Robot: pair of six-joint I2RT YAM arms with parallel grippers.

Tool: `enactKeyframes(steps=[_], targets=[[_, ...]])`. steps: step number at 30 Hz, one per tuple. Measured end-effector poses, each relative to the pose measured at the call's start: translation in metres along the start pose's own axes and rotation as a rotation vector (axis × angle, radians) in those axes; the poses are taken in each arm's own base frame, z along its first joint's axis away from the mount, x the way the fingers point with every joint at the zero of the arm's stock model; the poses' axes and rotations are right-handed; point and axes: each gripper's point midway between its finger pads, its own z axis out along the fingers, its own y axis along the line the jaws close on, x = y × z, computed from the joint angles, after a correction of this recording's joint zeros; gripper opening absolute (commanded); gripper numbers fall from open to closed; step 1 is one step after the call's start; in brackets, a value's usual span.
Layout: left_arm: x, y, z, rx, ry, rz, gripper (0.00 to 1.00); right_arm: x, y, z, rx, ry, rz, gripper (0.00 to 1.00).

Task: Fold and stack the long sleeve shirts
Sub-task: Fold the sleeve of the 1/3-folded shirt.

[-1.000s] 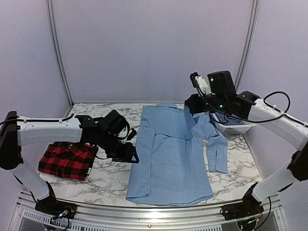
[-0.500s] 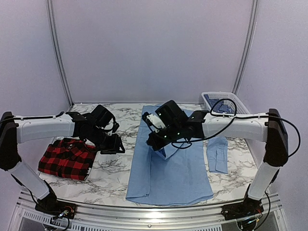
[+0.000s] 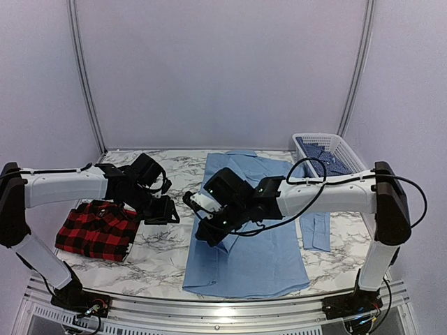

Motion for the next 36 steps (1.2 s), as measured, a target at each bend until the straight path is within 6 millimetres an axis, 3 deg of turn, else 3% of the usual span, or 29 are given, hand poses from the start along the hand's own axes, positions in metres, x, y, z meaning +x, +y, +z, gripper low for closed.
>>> enactKeyframes(steps=[8, 33, 34, 36], targets=[[0.0, -0.001, 0.001, 0.011, -0.001, 0.002, 0.47, 0.022, 0.036, 0.008, -0.064, 0.06, -0.048, 0.0], [0.001, -0.002, 0.002, 0.019, 0.001, 0.002, 0.47, 0.07, 0.044, 0.013, -0.058, 0.22, -0.064, 0.0], [0.001, -0.002, 0.002, 0.019, 0.001, 0.002, 0.47, 0.071, 0.043, 0.015, -0.056, 0.225, -0.062, 0.02], [0.001, -0.002, 0.002, 0.02, 0.001, 0.002, 0.48, 0.074, 0.042, 0.018, -0.052, 0.235, -0.059, 0.17]])
